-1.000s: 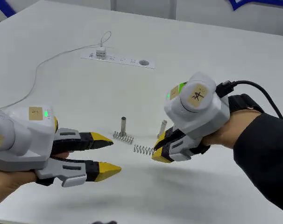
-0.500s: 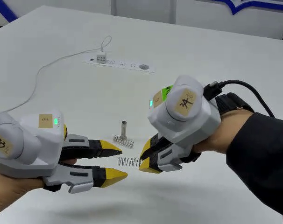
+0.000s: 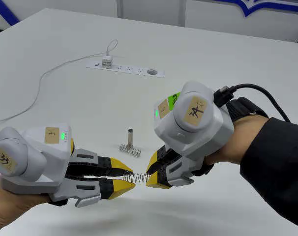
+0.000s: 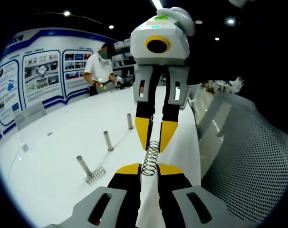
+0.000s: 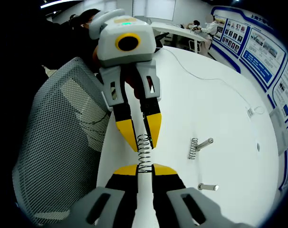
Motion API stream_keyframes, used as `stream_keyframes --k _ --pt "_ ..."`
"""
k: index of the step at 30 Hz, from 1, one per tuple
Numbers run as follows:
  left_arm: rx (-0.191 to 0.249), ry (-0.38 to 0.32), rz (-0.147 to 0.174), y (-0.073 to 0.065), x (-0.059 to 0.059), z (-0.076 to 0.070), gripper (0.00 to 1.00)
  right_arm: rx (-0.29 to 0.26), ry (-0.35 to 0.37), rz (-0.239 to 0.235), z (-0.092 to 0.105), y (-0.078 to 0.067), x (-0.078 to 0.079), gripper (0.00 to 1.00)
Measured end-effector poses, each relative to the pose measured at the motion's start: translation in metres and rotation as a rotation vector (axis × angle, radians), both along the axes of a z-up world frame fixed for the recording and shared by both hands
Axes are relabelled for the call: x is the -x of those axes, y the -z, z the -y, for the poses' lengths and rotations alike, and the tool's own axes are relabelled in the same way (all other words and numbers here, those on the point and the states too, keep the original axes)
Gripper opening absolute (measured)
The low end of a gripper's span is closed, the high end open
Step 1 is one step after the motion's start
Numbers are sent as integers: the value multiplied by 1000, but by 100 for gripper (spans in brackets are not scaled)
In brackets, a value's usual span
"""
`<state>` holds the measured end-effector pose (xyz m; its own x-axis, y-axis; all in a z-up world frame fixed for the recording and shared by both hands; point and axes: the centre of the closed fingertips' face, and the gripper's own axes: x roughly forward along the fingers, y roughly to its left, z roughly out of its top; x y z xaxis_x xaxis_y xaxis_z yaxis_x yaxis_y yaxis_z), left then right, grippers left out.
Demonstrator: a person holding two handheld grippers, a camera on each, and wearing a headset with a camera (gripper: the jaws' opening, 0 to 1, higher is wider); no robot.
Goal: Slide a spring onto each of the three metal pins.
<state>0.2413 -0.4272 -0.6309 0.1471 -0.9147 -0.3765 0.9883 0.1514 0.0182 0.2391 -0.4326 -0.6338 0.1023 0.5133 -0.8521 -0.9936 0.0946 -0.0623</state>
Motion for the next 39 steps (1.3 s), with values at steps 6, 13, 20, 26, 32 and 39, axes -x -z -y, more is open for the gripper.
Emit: stream_keyframes --k 6,13,20,26,32,39 --pt "-1 -6 -1 0 -1 0 12 -20 -6 20 -4 -13 0 11" --pt "-4 -7 -1 1 -1 0 12 -66 -12 47 -15 -28 0 11" --pt "5 -5 -2 -1 0 1 12 -125 -13 67 -30 -40 -1 11" --pt "15 -7 -5 -2 0 2 11 -148 -19 80 -38 -42 -2 12" --pt "32 -18 -8 -5 -3 1 11 -143 -5 72 -35 -38 -5 18" --pt "42 -16 -2 -7 -3 2 11 -153 11 55 -37 -36 -5 14"
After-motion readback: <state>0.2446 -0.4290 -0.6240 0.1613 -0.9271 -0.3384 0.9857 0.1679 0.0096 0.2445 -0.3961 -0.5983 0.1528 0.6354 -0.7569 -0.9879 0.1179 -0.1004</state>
